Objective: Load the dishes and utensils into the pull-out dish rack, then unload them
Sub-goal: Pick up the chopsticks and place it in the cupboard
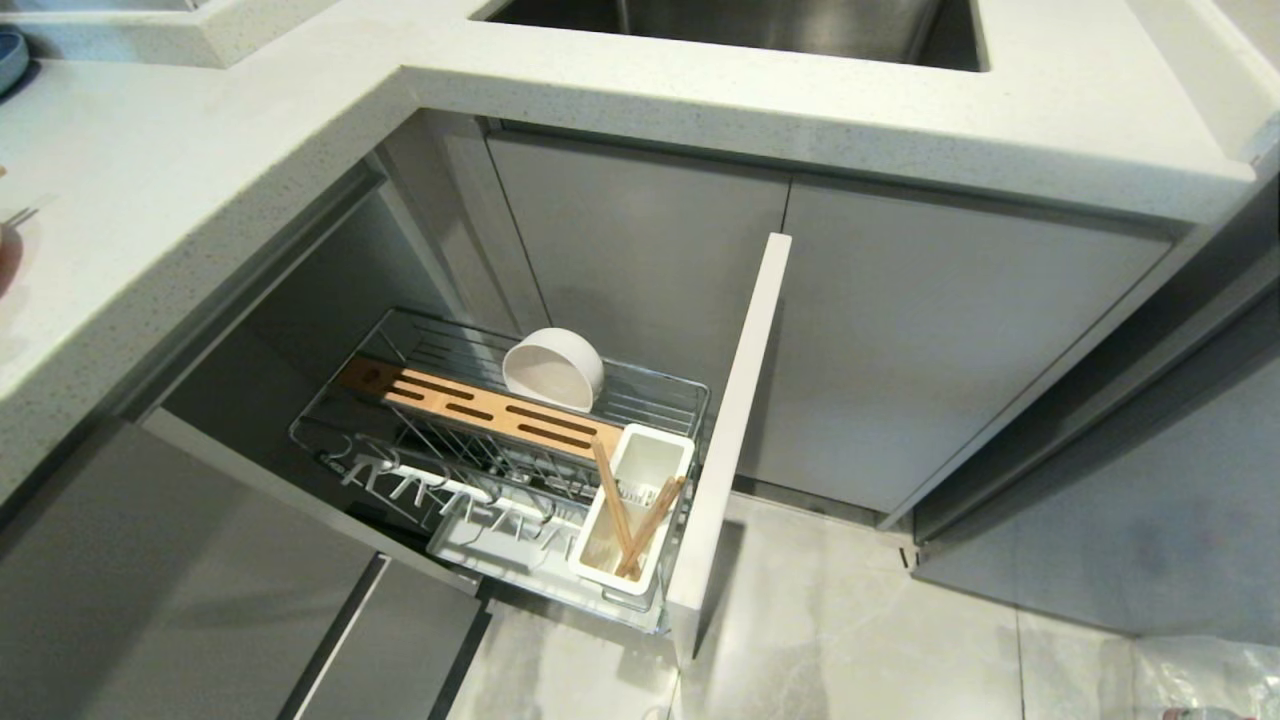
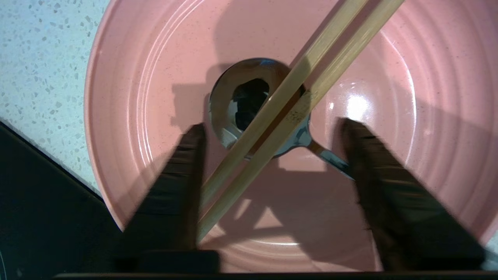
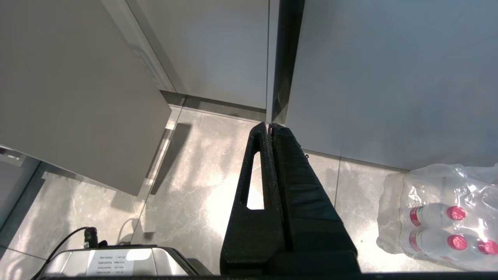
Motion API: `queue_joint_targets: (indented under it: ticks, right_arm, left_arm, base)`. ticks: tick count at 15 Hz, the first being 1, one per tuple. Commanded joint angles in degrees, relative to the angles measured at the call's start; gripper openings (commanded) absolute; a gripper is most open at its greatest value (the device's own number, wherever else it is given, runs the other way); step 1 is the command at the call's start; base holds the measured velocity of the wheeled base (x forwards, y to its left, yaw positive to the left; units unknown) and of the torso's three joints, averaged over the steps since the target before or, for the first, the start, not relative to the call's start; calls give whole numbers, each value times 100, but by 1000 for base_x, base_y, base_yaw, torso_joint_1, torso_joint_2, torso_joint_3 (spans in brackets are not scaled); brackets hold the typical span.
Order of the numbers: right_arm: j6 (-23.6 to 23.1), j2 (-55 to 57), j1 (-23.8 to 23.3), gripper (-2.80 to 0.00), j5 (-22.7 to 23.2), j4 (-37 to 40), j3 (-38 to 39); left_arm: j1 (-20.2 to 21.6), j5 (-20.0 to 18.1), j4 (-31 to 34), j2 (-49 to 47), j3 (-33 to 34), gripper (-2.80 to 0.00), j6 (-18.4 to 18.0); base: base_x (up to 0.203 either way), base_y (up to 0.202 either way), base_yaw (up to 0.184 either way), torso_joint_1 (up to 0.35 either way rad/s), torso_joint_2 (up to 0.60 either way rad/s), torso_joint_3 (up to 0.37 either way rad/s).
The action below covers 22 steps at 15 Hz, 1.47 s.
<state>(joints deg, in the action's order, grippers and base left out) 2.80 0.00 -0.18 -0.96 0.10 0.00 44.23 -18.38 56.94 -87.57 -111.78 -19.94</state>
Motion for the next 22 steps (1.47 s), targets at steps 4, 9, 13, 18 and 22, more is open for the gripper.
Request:
queue_joint_targets:
  ticks: [4,9,13,18,22]
  right_arm:
    - [1,0,1,-280,0,-1,9]
    - [1,0,1,-280,0,-1,9]
    - [1,0,1,-280,0,-1,9]
    - [1,0,1,-280,0,-1,9]
    - [1,0,1,-280,0,-1,9]
  left_arm:
    - [77,-69,27,3,7,-280,-10]
    - [77,-148,45,73,59,-280,-17]
    - [136,-164,30,365,51,-280,126]
    - [40,-418,-7,1206,36,-280,735]
    - [-597,-500,-10,1717,33,-280,1169]
  base:
    - [0,0,0,0,0,0]
    - [0,0,0,0,0,0]
    - [0,0,0,0,0,0]
    - [0,0,0,0,0,0]
    - [0,0,0,0,0,0]
